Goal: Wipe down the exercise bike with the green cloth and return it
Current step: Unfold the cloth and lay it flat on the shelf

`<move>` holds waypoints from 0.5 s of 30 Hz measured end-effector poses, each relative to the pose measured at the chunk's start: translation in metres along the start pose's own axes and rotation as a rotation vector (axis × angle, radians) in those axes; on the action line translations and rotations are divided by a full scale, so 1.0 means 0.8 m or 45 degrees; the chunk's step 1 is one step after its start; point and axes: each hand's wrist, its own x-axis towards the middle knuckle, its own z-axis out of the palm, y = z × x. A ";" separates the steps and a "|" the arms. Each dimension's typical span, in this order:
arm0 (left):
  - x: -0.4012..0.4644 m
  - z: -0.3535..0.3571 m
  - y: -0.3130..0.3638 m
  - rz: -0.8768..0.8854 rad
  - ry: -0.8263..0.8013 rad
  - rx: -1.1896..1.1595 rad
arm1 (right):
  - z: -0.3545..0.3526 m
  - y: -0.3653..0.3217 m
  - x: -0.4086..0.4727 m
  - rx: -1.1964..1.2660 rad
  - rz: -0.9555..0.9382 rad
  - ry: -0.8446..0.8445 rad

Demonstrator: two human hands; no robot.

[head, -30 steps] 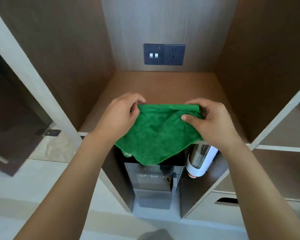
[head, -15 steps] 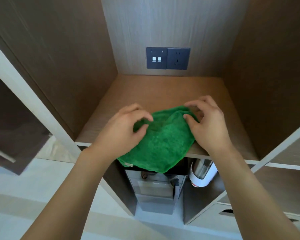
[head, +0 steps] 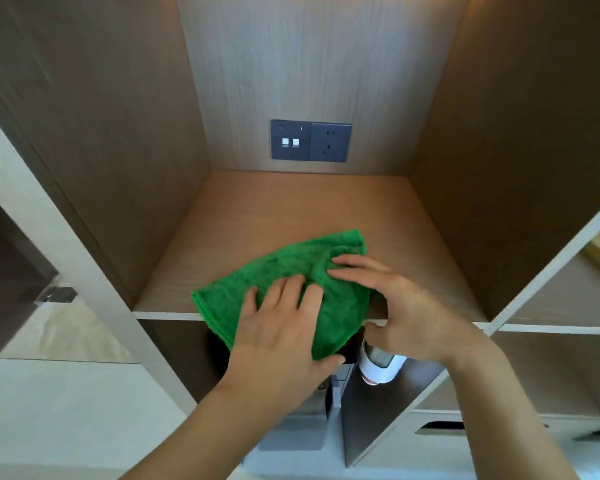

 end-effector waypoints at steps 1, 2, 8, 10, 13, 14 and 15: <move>0.000 0.002 0.000 -0.001 0.009 -0.002 | 0.000 -0.001 -0.003 -0.016 0.007 0.018; 0.000 0.002 -0.003 0.009 0.031 -0.019 | 0.001 -0.001 -0.005 -0.026 0.002 0.069; -0.007 -0.004 -0.045 0.209 0.166 -0.377 | 0.005 0.001 -0.017 -0.062 -0.039 0.488; -0.010 -0.011 -0.057 0.214 0.196 -0.496 | 0.007 -0.004 -0.018 0.006 -0.081 0.537; -0.005 -0.027 -0.070 0.249 0.281 -0.498 | 0.007 -0.015 -0.010 0.102 -0.099 0.584; -0.001 -0.033 -0.074 0.264 0.301 -0.476 | 0.005 -0.018 -0.004 0.109 -0.073 0.589; 0.005 -0.040 -0.077 0.264 0.288 -0.464 | 0.002 -0.020 0.004 0.091 -0.056 0.596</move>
